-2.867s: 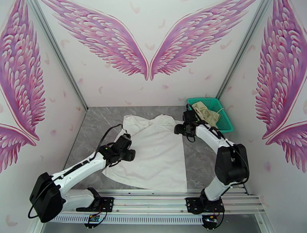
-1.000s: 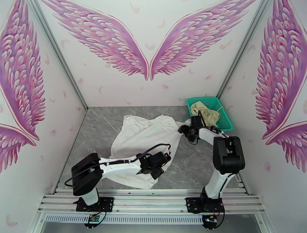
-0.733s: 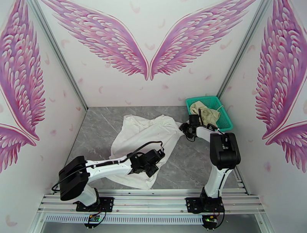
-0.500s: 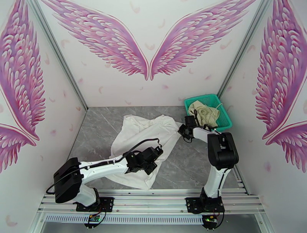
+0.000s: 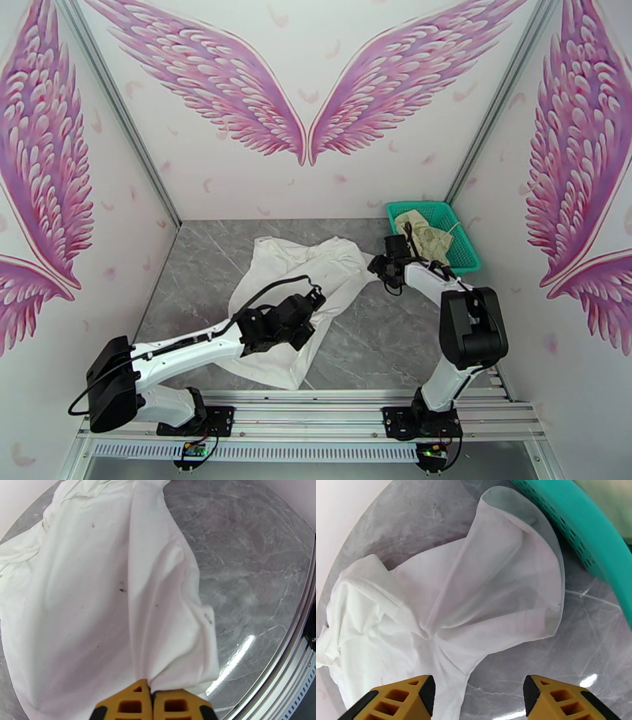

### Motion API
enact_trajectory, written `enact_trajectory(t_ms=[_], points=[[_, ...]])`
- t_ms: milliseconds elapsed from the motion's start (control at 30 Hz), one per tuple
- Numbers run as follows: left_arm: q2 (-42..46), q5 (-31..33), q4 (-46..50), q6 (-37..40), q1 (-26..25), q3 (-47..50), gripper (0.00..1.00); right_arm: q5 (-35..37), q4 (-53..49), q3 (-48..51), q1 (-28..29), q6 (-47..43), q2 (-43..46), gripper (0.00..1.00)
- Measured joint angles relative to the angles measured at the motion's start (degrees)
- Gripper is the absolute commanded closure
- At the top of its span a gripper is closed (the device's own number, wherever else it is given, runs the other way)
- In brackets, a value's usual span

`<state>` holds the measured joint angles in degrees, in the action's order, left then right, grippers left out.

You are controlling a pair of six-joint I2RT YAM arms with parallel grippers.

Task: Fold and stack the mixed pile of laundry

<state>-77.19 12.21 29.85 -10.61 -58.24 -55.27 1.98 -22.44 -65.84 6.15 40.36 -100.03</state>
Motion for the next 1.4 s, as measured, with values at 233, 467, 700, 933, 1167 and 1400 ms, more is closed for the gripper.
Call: enact_trajectory(t_ms=[233,467,700,933,1167,1400], points=[[8.59,2.01,3.52,-0.11,6.27,4.7,1.0,-0.63,-0.09,0.96,0.31,1.31,-1.62,0.28],[13.42,2.49,5.05,-0.11,8.85,6.67,1.0,-1.07,1.75,2.51,0.96,5.27,-5.97,0.41],[13.84,2.49,5.18,-0.07,9.25,7.41,1.0,-1.01,1.95,2.54,3.54,6.34,-6.08,0.88],[16.61,2.58,6.4,1.75,10.36,5.44,1.0,-0.74,0.52,2.54,4.15,5.14,-3.98,1.0],[20.92,2.62,11.1,7.32,10.49,-4.72,1.0,4.92,-3.13,0.68,4.15,0.72,16.7,1.0],[24.11,2.51,15.61,12.26,10.49,-16.63,1.0,7.54,-8.02,-6.19,4.15,-2.54,30.58,1.0]])
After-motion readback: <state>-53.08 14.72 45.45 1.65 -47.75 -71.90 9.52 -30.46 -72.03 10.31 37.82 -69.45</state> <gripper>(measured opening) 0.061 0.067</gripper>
